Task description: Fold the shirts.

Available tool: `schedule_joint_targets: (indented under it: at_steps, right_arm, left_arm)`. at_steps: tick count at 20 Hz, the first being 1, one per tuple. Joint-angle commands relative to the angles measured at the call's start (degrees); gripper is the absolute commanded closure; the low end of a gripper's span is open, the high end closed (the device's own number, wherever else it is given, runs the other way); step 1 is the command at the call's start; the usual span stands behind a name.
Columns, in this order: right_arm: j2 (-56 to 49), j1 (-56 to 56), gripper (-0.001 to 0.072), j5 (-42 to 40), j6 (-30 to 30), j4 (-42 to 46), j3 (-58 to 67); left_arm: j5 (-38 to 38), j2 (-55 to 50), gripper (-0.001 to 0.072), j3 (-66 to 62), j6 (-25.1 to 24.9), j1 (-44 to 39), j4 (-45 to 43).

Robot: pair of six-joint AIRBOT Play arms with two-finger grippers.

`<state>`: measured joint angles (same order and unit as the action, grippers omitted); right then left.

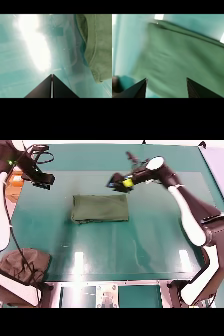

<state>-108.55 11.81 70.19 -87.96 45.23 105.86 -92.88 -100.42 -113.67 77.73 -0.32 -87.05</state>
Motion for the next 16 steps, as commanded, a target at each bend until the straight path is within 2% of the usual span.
schedule_joint_targets:
  at_steps: [1,4,7,10,13,15,16]
  right_arm:
    - [0.96,-8.87,0.0162,9.53,-2.93,6.27,-3.63]
    - [0.94,-7.91,0.0160,3.50,-2.84,5.57,-12.90]
    - [0.90,-3.74,0.0160,-7.13,0.61,-0.61,-19.89]
    - [-0.72,0.33,0.0160,-13.66,0.74,-3.17,-20.59]
    - [-2.12,2.47,0.0168,-15.78,0.81,-7.10,-20.57]
    - [-2.12,2.95,0.0525,-15.76,2.82,-9.16,-20.26]
    - [-2.10,2.89,0.0472,-15.43,2.91,-9.35,-19.98]
  left_arm:
    - [-0.11,0.04,0.0681,0.11,0.22,0.07,0.02]
    - [0.11,0.04,0.0681,0.11,1.22,0.07,0.07]
    - [0.74,0.04,0.0681,0.13,1.55,0.07,0.28]
    - [0.70,0.04,0.0681,0.13,1.79,0.07,0.70]
    - [0.31,0.04,0.0681,0.13,1.77,0.07,0.94]
    - [0.11,0.04,0.0680,0.13,1.77,0.07,0.94]
    - [-0.17,0.04,0.0680,0.13,1.77,0.07,0.96]
